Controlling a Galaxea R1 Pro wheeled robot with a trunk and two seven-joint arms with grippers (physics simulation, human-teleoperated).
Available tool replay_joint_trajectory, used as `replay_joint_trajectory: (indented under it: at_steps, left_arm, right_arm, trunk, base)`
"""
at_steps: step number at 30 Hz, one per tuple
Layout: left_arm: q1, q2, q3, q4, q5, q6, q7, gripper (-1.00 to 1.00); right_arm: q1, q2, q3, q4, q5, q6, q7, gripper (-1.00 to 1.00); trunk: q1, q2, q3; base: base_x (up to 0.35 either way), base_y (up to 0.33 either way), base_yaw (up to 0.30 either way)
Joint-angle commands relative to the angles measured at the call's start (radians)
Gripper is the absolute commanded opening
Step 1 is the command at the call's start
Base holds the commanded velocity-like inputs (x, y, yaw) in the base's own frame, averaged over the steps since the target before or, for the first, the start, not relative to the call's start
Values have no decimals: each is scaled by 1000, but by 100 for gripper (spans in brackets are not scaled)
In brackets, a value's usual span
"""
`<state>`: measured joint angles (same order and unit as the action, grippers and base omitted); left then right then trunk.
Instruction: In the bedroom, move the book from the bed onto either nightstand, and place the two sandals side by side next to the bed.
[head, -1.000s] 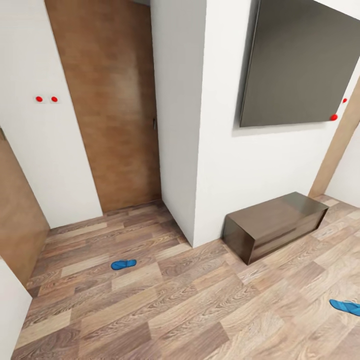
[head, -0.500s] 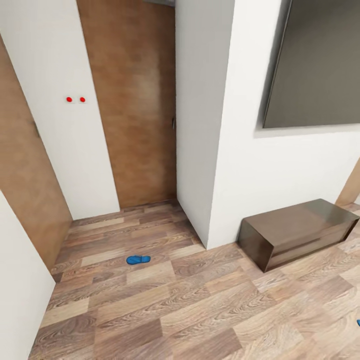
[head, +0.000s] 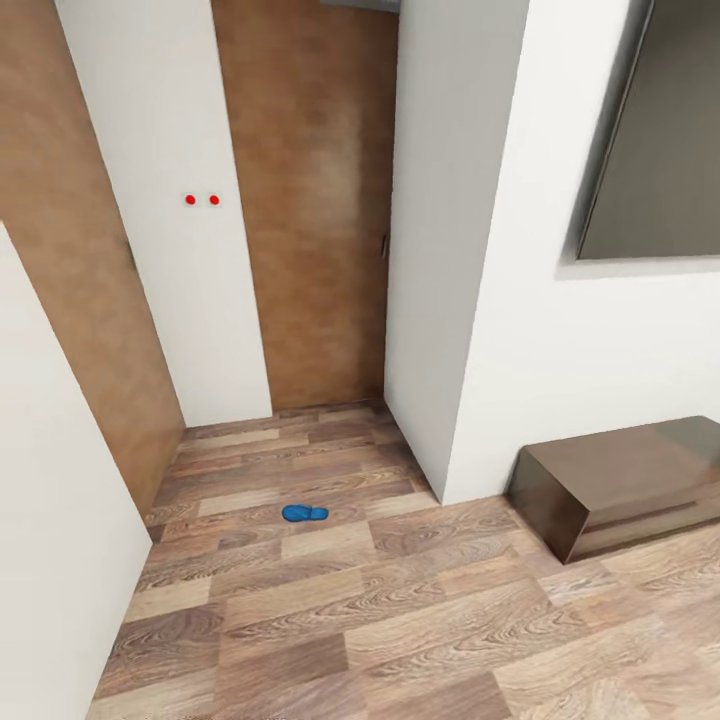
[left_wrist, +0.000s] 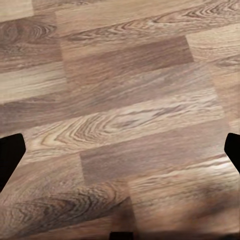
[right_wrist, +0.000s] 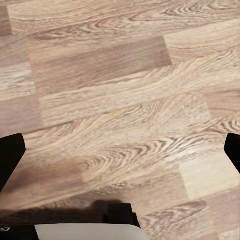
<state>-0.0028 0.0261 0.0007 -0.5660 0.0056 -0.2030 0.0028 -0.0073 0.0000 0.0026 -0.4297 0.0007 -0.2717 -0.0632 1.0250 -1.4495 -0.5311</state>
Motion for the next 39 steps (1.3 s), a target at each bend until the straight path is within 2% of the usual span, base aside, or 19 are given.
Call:
replay_joint_trajectory:
  at_steps: [1,29,39]
  left_arm:
    - [0,0,0,0,1,-2,0,100]
    - [0,0,0,0,1,-3,0,100]
    - [0,0,0,0,1,-3,0,100]
  right_arm:
    - [0,0,0,0,0,-3,-3,100]
    - [0,0,0,2,-1,-3,-3,100]
    - [0,0,0,2,-1,-3,-3,100]
  trunk:
    - [0,0,-1]
    - [0,0,-1]
    - [0,0,-1]
  base:
    - [0,0,232]
    - [0,0,231]
    - [0,0,67]
